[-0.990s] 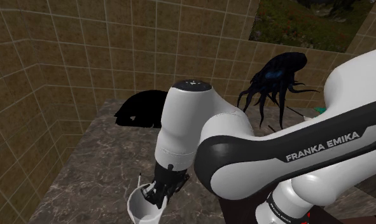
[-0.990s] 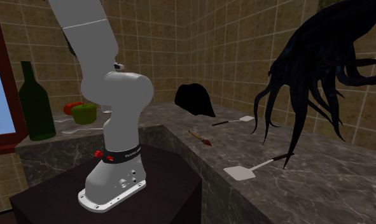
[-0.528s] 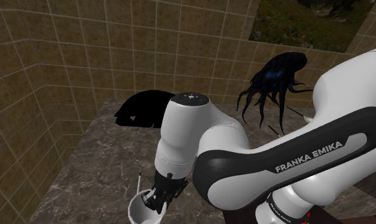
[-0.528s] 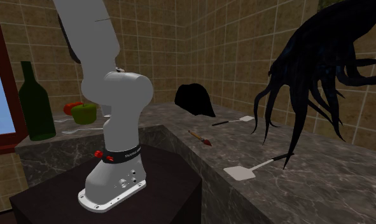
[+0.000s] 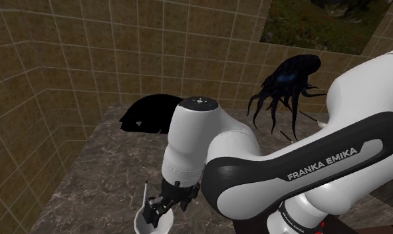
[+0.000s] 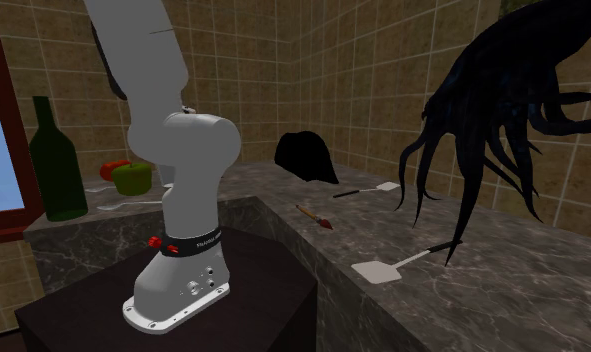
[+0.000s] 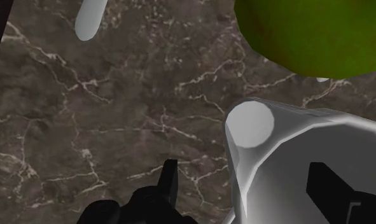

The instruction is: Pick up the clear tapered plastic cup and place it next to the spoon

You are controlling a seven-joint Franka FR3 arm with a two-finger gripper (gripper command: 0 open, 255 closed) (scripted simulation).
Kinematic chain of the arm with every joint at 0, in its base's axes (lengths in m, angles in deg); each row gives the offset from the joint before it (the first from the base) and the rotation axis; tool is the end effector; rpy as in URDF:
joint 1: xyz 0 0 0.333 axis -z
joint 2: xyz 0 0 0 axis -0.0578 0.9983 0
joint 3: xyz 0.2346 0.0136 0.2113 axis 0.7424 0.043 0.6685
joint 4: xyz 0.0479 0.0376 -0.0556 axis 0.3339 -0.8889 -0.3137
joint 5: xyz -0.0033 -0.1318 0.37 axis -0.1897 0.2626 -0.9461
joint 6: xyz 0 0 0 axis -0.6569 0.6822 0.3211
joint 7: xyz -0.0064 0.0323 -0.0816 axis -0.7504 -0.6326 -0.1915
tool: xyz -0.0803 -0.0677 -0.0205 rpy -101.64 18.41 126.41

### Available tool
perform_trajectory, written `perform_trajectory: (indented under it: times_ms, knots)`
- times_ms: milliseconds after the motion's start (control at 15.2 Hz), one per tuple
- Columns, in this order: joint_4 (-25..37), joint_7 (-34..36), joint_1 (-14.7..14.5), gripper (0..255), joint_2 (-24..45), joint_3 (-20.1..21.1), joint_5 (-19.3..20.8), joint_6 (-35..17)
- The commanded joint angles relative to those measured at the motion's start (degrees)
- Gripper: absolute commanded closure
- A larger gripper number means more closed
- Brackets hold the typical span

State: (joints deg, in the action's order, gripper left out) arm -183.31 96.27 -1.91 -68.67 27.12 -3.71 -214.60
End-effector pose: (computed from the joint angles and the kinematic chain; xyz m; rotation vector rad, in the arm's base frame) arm 0.2409 0.3834 0.3727 -3.0219 0.1364 -0.0369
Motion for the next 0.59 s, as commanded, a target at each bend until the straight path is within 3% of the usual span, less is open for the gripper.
perform_trajectory:
  times_ms: [0,66,330,528]
  knots:
    - [0.0,0.0,0.0,0,0.0,0.0,0.0,0.0]
    - [0.0,0.0,0.0,0,0.0,0.0,0.0,0.0]
    - [3.1,-1.4,-2.1,0,-6.0,-4.9,-1.1,9.1]
    - [3.1,-1.4,-2.1,0,-6.0,-4.9,-1.1,9.0]
